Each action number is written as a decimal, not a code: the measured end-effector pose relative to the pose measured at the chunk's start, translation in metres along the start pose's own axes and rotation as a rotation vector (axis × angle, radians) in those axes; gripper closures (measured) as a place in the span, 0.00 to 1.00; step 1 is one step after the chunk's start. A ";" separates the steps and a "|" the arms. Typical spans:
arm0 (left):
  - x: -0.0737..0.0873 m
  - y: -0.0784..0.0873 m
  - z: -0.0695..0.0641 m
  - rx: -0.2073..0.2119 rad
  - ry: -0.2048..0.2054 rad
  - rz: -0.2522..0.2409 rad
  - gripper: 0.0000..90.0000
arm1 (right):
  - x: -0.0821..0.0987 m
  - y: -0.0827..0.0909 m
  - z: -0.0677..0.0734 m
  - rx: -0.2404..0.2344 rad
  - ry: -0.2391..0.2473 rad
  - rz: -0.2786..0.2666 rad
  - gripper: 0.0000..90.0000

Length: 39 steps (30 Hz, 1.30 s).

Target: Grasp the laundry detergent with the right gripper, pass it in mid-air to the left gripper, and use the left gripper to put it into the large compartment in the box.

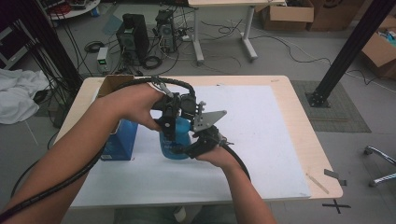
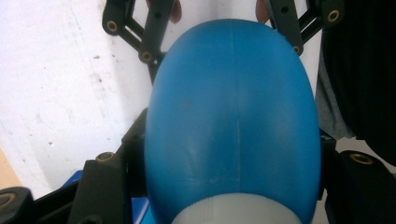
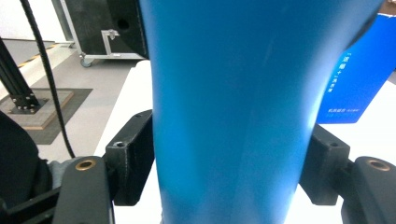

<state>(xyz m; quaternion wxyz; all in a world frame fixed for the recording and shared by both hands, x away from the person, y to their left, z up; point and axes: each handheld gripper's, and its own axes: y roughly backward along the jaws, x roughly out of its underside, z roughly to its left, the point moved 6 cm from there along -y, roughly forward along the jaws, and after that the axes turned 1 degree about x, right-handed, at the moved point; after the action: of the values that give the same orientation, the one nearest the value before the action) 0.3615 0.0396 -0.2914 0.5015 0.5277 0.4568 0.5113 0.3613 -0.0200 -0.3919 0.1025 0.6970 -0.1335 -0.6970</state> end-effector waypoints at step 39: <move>0.082 0.100 0.048 0.052 0.799 -0.045 0.43 | 0.014 0.088 -0.009 0.087 -0.058 0.375 0.00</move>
<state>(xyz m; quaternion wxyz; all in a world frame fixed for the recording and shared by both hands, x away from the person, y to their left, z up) 0.4113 0.1102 -0.1841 0.2818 0.2896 0.6400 0.6535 0.3667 -0.1076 -0.3763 0.1967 0.6435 -0.2938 -0.6790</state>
